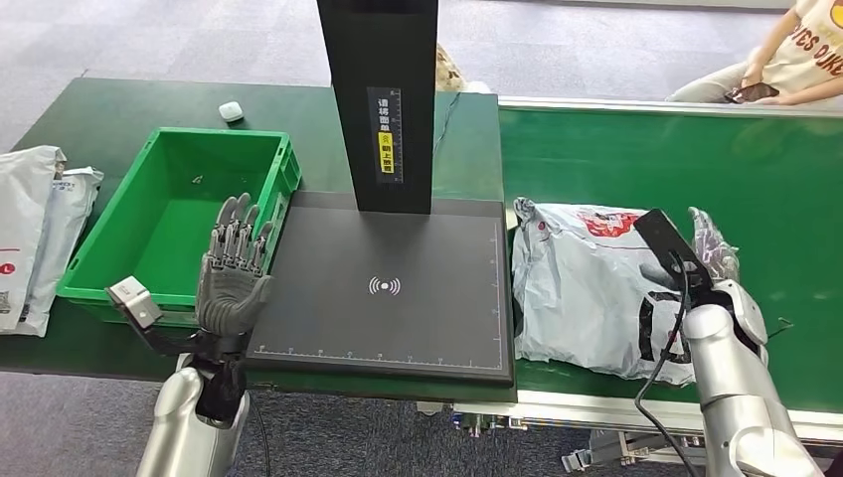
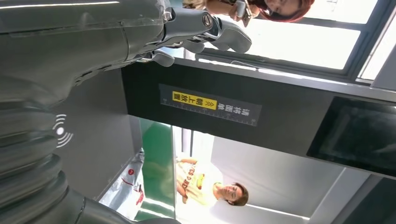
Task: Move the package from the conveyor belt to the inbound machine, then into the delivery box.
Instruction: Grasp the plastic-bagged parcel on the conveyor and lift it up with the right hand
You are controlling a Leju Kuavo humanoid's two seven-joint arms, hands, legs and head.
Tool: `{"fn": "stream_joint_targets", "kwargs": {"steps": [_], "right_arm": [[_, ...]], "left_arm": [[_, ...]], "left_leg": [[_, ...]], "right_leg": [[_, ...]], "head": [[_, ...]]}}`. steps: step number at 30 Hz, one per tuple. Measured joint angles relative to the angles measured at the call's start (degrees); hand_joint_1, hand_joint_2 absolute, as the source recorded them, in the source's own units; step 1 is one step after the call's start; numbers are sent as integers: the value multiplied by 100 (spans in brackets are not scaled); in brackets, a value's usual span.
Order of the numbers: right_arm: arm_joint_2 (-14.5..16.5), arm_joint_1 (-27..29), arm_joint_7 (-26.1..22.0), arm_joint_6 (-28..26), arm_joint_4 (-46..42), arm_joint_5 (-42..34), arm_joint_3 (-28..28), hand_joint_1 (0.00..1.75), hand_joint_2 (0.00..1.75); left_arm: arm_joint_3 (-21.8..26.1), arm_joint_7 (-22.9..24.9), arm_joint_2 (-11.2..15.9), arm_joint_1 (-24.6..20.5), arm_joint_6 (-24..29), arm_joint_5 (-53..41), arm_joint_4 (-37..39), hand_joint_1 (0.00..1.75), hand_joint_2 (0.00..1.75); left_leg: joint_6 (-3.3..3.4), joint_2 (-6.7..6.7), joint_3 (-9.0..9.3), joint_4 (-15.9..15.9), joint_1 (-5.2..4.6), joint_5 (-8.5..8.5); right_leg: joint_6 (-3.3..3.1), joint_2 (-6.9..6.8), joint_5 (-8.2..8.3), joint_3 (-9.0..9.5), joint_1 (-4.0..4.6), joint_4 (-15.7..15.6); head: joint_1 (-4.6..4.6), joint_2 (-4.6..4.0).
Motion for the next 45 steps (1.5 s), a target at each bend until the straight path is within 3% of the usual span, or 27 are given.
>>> {"fn": "stream_joint_targets", "kwargs": {"steps": [6, 14, 16, 20, 26, 29, 33, 36, 42, 45], "right_arm": [[-303, 23, 325, 736, 515, 86, 167, 0, 175], [-448, 42, 348, 826, 758, 77, 279, 0, 175], [-478, 49, 241, 1198, 797, -22, 312, 0, 175], [-662, 202, -255, 2581, 824, -354, 496, 0, 175], [-872, 331, -486, 3061, 814, -442, 962, 1, 175], [-1008, 336, -600, 3372, 752, -575, 1303, 21, 175], [-1106, 400, -767, 3619, 566, -871, 1587, 0, 175], [-1097, 440, -959, 3017, 346, -1089, 1786, 0, 175], [-471, 608, -1458, -35, -996, -1491, 1648, 0, 175], [-127, 808, -1366, -239, -1854, -1758, 1351, 0, 175]], "left_arm": [[42, 146, 1, 133, -26, -87, -52, 0, 175], [72, 180, 1, 159, -31, -123, -71, 0, 175], [79, 181, 1, 157, -52, -131, -70, 0, 175], [85, 182, 1, 120, -98, -173, -60, 0, 175], [120, 192, 3, 158, -96, -189, -83, 0, 175], [141, 233, 3, 198, -95, -194, -138, 0, 175], [184, 370, 1, 228, -104, -188, -259, 0, 175], [255, 416, 1, 323, -102, -183, -415, 0, 175], [353, 437, -61, 645, -68, -269, -869, 0, 175], [355, 415, -95, 664, -9, -343, -898, 0, 175]], "left_leg": [[5, -3, -2, 1, 0, -4], [7, -2, 0, 0, 0, -5], [7, -1, 2, 1, 0, -5], [9, -7, 1, 1, 0, -6], [11, -2, 5, 2, 0, -11], [11, -1, 8, 2, 0, -12], [10, 0, 9, 2, 0, -13], [8, 5, 5, -1, 0, -14], [4, 7, 14, -3, 2, -11], [2, -7, 13, -5, 4, -10]], "right_leg": [[2, -3, -2, -1, -2, -1], [3, -2, -2, -1, 0, -1], [3, -2, -3, -1, 0, -2], [9, -9, -6, 6, 0, -3], [10, 0, -8, 8, -1, -4], [11, 0, -8, 11, 0, -4], [11, 2, -8, 13, 2, -4], [9, 9, -7, 13, 4, -2], [0, 5, -14, 9, 10, -1], [-6, -15, -21, 15, 14, -1]], "head": [[0, 0], [-1, 0], [-1, 0], [2, 0], [-2, 0], [-1, 0], [0, 0], [1, 0], [-2, 0], [-1, 0]]}}
